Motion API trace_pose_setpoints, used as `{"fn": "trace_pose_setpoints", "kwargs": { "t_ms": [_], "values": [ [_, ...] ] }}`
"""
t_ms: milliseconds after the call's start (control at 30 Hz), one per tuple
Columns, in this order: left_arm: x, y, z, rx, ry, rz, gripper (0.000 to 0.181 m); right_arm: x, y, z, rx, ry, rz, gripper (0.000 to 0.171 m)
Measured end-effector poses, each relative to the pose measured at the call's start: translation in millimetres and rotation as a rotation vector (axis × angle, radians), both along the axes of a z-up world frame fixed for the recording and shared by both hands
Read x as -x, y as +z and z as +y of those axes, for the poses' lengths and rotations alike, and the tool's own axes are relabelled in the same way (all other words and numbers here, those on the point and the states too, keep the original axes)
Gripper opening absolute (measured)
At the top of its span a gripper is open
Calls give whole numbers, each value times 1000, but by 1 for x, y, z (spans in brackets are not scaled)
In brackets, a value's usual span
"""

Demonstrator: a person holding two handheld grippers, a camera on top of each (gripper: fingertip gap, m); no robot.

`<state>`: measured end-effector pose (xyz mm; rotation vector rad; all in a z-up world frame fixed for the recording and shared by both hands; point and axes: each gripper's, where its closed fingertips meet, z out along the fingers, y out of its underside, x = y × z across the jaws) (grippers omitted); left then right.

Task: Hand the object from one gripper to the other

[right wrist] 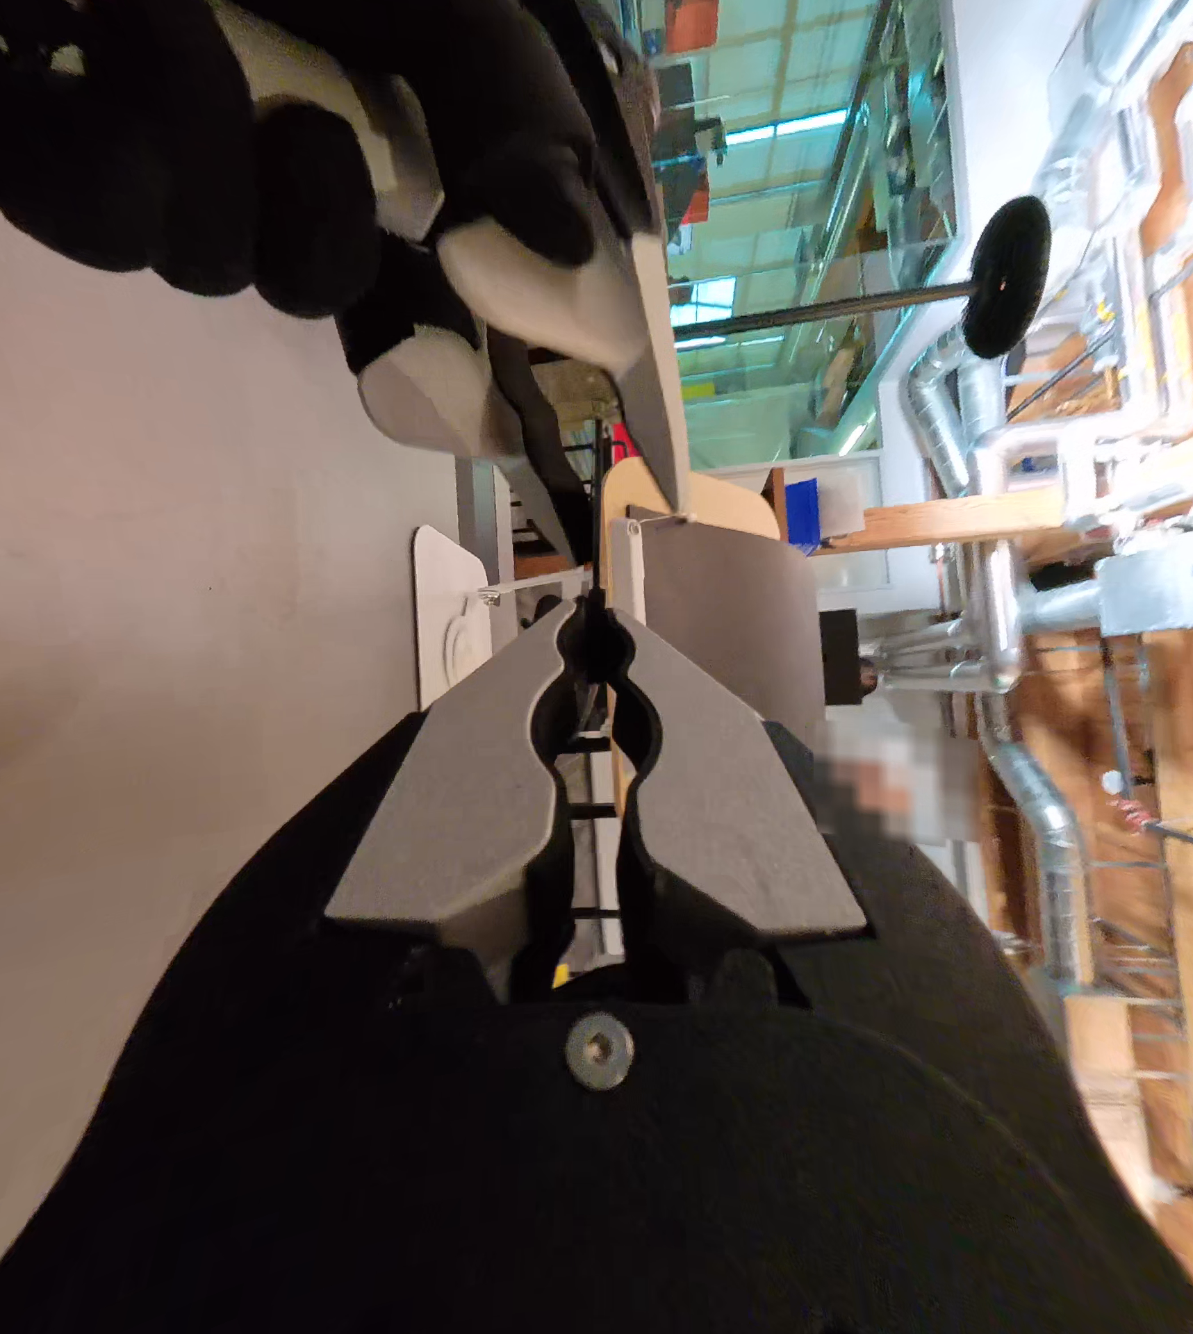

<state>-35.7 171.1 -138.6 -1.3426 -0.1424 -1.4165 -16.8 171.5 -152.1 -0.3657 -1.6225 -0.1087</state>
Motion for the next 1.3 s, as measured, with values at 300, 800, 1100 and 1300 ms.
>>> {"fn": "trace_pose_setpoints", "kwargs": {
  "t_ms": [300,800,1100,1300],
  "values": [
    [9,-11,1,-244,476,990,93,-6,16,7,913,77,142,0],
    [4,-49,20,-206,605,1576,86,-6,15,-13,1497,236,182,0],
    [9,-17,15,-102,440,980,86,-14,25,-12,1514,335,143,72],
    [-14,15,-7,-195,106,498,86,-7,-24,-48,1655,419,-177,114]
  ]
}}
